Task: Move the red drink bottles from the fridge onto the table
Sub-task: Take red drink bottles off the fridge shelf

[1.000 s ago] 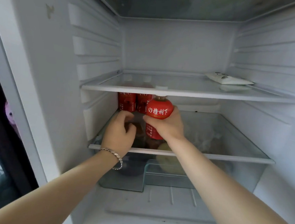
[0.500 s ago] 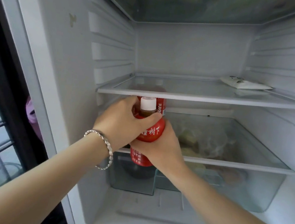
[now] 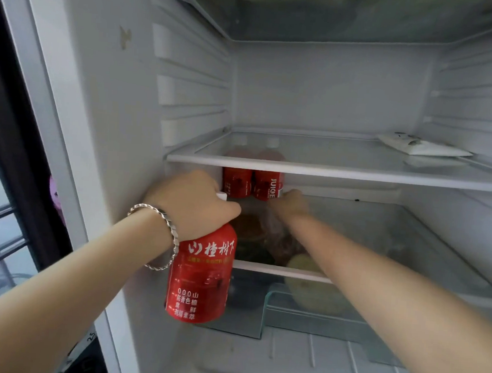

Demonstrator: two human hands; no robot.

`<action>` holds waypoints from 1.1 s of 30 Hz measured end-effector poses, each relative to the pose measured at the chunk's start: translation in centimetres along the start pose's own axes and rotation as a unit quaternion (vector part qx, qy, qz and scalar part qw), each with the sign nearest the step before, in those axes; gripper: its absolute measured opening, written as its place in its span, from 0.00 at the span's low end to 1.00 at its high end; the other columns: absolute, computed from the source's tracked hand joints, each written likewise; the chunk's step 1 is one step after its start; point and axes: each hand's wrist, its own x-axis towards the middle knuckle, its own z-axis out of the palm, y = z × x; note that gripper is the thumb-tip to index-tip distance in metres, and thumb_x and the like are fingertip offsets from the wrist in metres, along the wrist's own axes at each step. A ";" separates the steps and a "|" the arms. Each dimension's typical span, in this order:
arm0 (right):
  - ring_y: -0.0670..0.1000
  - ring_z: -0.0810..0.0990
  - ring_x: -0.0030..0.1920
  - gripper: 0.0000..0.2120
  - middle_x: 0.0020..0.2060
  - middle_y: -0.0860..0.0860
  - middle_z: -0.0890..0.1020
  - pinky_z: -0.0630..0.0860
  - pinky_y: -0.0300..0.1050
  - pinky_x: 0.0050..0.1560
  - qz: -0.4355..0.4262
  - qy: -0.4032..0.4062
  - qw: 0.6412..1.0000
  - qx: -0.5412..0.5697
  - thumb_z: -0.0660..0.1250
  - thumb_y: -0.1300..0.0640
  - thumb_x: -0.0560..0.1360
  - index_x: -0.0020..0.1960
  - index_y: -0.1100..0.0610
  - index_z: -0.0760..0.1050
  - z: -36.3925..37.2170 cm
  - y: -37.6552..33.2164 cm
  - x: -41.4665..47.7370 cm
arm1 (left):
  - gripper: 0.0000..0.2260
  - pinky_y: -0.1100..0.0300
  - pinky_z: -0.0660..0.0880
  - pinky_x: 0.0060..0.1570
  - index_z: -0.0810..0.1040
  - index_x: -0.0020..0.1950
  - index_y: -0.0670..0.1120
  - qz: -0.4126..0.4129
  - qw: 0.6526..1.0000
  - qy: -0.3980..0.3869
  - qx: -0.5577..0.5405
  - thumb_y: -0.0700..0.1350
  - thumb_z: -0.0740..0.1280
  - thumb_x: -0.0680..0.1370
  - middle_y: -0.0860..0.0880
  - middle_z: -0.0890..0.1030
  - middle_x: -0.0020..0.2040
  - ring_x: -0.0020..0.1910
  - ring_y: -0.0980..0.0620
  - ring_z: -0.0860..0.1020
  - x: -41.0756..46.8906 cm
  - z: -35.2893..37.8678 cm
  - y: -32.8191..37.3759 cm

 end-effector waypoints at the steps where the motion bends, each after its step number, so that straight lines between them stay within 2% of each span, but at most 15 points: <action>1: 0.58 0.76 0.61 0.21 0.59 0.60 0.77 0.72 0.48 0.60 0.011 -0.019 0.999 -0.038 0.69 0.50 0.73 0.60 0.62 0.71 0.6 0.1 1.5 | 0.17 0.63 0.64 0.27 0.68 0.25 0.47 -0.003 1.000 0.002 -0.001 0.55 0.65 0.69 0.50 0.74 0.25 0.27 0.51 0.74 0.1 0.1 0.0; 4: 0.60 0.65 0.70 0.48 0.70 0.60 0.65 0.63 0.54 0.70 0.040 -0.035 0.998 -0.015 0.76 0.48 0.66 0.73 0.63 0.50 2.4 -0.3 4.0 | 0.18 0.63 0.63 0.27 0.67 0.24 0.47 -0.007 1.000 0.017 -0.006 0.56 0.64 0.69 0.50 0.72 0.23 0.26 0.51 0.73 0.3 0.3 -0.1; 6: 0.60 0.63 0.71 0.53 0.71 0.59 0.63 0.62 0.57 0.71 0.054 -0.026 0.998 0.023 0.78 0.48 0.62 0.74 0.59 0.47 3.3 -0.4 5.2 | 0.18 0.63 0.62 0.27 0.66 0.24 0.47 0.004 0.999 0.038 -0.001 0.56 0.65 0.69 0.50 0.71 0.24 0.26 0.51 0.73 0.2 0.6 -0.2; 10: 0.59 0.68 0.68 0.47 0.67 0.58 0.70 0.64 0.59 0.69 0.034 0.036 0.991 0.127 0.79 0.51 0.60 0.70 0.59 0.57 3.9 -0.2 6.2 | 0.16 0.62 0.65 0.27 0.69 0.26 0.46 0.019 0.997 0.069 0.026 0.55 0.65 0.68 0.49 0.76 0.29 0.29 0.51 0.74 0.0 0.8 -0.4; 13: 0.58 0.70 0.66 0.42 0.64 0.57 0.72 0.66 0.59 0.67 0.007 0.058 0.992 0.114 0.78 0.53 0.61 0.68 0.58 0.61 4.1 -0.1 5.9 | 0.15 0.63 0.67 0.28 0.71 0.29 0.45 0.022 0.996 0.075 0.033 0.55 0.65 0.68 0.49 0.77 0.32 0.30 0.53 0.74 -0.2 0.8 -0.7; 15: 0.56 0.72 0.64 0.40 0.63 0.56 0.74 0.68 0.53 0.66 -0.004 0.040 0.995 0.088 0.79 0.52 0.61 0.67 0.58 0.63 3.5 -0.1 5.0 | 0.15 0.63 0.68 0.29 0.70 0.28 0.46 0.026 0.997 0.066 0.023 0.55 0.65 0.67 0.50 0.77 0.32 0.31 0.53 0.74 -0.3 0.7 -0.8; 17: 0.52 0.75 0.60 0.39 0.61 0.55 0.76 0.71 0.42 0.56 -0.015 0.004 0.997 0.071 0.79 0.52 0.60 0.65 0.58 0.66 2.4 -0.1 3.1 | 0.15 0.60 0.69 0.30 0.69 0.27 0.46 0.031 0.999 0.043 -0.009 0.54 0.66 0.67 0.50 0.76 0.31 0.32 0.51 0.75 -0.4 0.4 -0.8; 18: 0.51 0.76 0.58 0.38 0.60 0.54 0.77 0.72 0.41 0.53 -0.023 -0.013 0.998 0.059 0.80 0.50 0.59 0.64 0.57 0.68 1.8 0.0 1.7 | 0.15 0.59 0.70 0.30 0.69 0.27 0.46 0.035 0.999 0.029 -0.030 0.53 0.66 0.67 0.50 0.75 0.29 0.31 0.51 0.75 -0.6 0.2 -0.7; 22: 0.51 0.78 0.56 0.43 0.55 0.48 0.80 0.74 0.53 0.59 -0.045 -0.041 0.998 0.008 0.77 0.39 0.48 0.60 0.51 0.71 0.3 0.9 -4.9 | 0.11 0.59 0.72 0.33 0.75 0.32 0.45 0.055 0.997 0.000 -0.051 0.51 0.68 0.68 0.48 0.78 0.33 0.34 0.52 0.77 -1.4 0.2 -0.7; 24: 0.51 0.78 0.56 0.46 0.54 0.48 0.80 0.74 0.55 0.59 -0.057 -0.058 0.997 0.003 0.73 0.34 0.43 0.60 0.49 0.72 -0.1 1.1 -7.3 | 0.10 0.63 0.70 0.31 0.76 0.33 0.47 0.064 0.997 -0.015 -0.049 0.52 0.69 0.69 0.51 0.78 0.32 0.33 0.56 0.75 -2.0 0.5 -0.9; 26: 0.52 0.77 0.57 0.48 0.56 0.50 0.78 0.73 0.55 0.60 -0.077 -0.056 0.995 0.036 0.72 0.33 0.44 0.62 0.48 0.70 -0.4 1.1 -8.8 | 0.09 0.68 0.68 0.29 0.74 0.33 0.50 0.073 0.995 -0.042 -0.055 0.52 0.69 0.71 0.54 0.77 0.33 0.33 0.59 0.74 -2.5 0.9 -0.9; 28: 0.49 0.78 0.55 0.45 0.56 0.48 0.77 0.76 0.47 0.56 -0.104 -0.036 0.986 0.127 0.76 0.38 0.50 0.64 0.48 0.66 -0.5 1.0 -9.7 | 0.10 0.67 0.69 0.30 0.73 0.34 0.52 0.075 0.993 -0.062 -0.061 0.53 0.68 0.72 0.55 0.77 0.35 0.35 0.59 0.75 -2.8 1.3 -0.7; 30: 0.39 0.78 0.47 0.38 0.49 0.41 0.76 0.74 0.31 0.44 -0.134 -0.015 0.973 0.185 0.79 0.46 0.57 0.61 0.47 0.66 -0.6 0.7 -10.2 | 0.12 0.64 0.67 0.29 0.72 0.33 0.52 0.066 0.995 -0.048 -0.056 0.55 0.66 0.73 0.53 0.77 0.34 0.33 0.58 0.74 -3.2 1.6 -0.6; 32: 0.31 0.76 0.39 0.33 0.43 0.36 0.74 0.70 0.23 0.33 -0.158 0.005 0.969 0.190 0.79 0.50 0.59 0.56 0.44 0.64 -0.7 0.5 -10.7 | 0.15 0.65 0.64 0.25 0.71 0.31 0.51 0.049 0.997 -0.022 -0.053 0.59 0.66 0.71 0.54 0.75 0.29 0.27 0.59 0.72 -3.6 1.5 -0.6; 33: 0.28 0.75 0.38 0.33 0.42 0.36 0.73 0.69 0.21 0.32 -0.168 0.012 0.967 0.192 0.79 0.51 0.58 0.54 0.42 0.63 -0.7 0.5 -11.1 | 0.18 0.67 0.62 0.22 0.70 0.29 0.50 0.040 0.998 -0.010 -0.056 0.62 0.67 0.68 0.55 0.73 0.24 0.24 0.59 0.71 -3.9 1.3 -0.6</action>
